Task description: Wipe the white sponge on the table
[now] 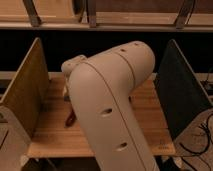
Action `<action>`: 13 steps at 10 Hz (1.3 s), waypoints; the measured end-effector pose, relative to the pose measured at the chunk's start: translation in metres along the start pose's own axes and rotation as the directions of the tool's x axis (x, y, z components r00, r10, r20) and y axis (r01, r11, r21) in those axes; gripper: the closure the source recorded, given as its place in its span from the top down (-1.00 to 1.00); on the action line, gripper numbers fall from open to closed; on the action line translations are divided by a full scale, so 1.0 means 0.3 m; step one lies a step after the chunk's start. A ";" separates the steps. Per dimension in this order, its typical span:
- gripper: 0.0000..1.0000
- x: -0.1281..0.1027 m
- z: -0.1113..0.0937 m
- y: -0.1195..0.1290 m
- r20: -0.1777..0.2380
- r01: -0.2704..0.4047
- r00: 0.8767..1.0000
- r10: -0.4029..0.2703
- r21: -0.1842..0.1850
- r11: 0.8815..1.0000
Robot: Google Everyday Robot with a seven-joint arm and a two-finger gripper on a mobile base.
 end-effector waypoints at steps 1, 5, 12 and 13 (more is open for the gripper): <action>-1.00 0.047 -0.005 -0.008 -0.011 -0.021 1.000 0.021 0.002 1.000; -1.00 0.261 -0.029 -0.073 -0.064 -0.167 0.984 0.168 0.027 0.986; -1.00 0.349 -0.009 -0.136 -0.107 -0.267 0.956 0.274 0.069 0.961; -1.00 0.360 0.022 -0.148 -0.130 -0.284 0.948 0.291 0.073 0.956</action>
